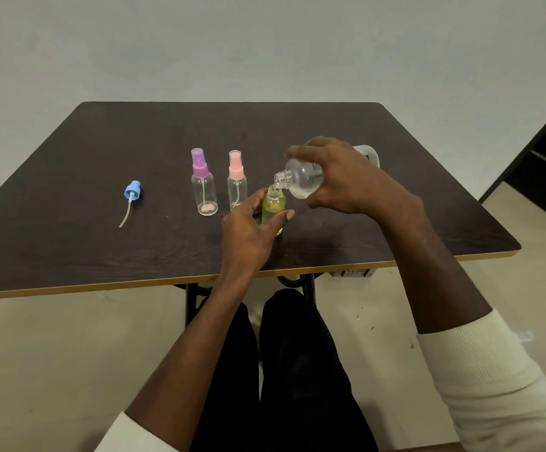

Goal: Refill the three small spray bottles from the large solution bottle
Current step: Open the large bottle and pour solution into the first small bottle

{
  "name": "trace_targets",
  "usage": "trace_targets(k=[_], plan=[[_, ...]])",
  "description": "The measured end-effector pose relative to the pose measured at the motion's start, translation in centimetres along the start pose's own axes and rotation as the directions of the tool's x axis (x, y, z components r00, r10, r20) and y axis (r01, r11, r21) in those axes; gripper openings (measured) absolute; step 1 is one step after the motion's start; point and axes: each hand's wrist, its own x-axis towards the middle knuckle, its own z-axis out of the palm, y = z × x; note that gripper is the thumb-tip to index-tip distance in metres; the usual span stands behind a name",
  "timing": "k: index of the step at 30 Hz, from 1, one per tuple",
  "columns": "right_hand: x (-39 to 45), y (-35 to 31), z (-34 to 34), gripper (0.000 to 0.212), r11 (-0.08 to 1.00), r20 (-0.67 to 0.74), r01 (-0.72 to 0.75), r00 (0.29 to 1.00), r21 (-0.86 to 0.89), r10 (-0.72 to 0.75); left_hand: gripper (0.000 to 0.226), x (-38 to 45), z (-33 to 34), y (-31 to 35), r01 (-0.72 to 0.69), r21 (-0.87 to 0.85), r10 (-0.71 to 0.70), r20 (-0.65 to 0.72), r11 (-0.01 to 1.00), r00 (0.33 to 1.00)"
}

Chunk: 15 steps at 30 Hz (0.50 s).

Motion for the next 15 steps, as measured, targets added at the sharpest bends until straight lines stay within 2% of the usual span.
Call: trace_targets(k=[15], plan=[[0.11, 0.09, 0.02, 0.081, 1.0, -0.006, 0.007, 1.0, -0.003, -0.007, 0.04, -0.12, -0.08, 0.46, -0.012, 0.01, 0.012, -0.005, 1.0, 1.0]])
